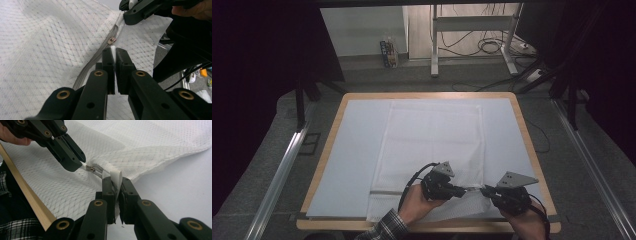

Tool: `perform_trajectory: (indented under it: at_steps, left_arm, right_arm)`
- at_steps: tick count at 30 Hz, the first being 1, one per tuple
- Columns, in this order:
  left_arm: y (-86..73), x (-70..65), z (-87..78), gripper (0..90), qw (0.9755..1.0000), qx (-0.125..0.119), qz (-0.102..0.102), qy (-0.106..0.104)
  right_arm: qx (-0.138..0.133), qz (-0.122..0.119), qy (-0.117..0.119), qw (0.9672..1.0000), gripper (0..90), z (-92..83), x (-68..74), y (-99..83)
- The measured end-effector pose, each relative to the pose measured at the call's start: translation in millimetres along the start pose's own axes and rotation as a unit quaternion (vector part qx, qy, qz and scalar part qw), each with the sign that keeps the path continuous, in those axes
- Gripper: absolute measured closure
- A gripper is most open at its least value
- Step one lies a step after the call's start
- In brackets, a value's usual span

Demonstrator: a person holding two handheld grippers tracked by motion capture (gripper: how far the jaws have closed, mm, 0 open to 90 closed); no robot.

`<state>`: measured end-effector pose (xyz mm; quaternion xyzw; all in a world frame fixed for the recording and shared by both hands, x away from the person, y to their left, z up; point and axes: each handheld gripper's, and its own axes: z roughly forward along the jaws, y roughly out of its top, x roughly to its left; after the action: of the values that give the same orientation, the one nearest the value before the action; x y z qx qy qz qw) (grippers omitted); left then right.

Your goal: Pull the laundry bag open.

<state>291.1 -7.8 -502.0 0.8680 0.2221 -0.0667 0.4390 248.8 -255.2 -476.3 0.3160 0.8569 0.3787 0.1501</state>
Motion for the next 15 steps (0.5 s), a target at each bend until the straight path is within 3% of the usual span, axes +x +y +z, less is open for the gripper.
perform_trajectory:
  at_steps: [5,15]
  left_arm:
    - [-2.3,1.8,-1.6,87.4,1.0,0.0,-0.008,-0.002]
    - [-6.8,3.1,-7.9,87.4,1.0,0.004,-0.003,0.005]
  right_arm:
    - [0.004,0.005,-0.009,0.9999,83.3,-0.4,-0.5,-0.1]
    - [0.005,0.012,-0.004,0.9999,83.3,1.5,-0.9,-0.2]
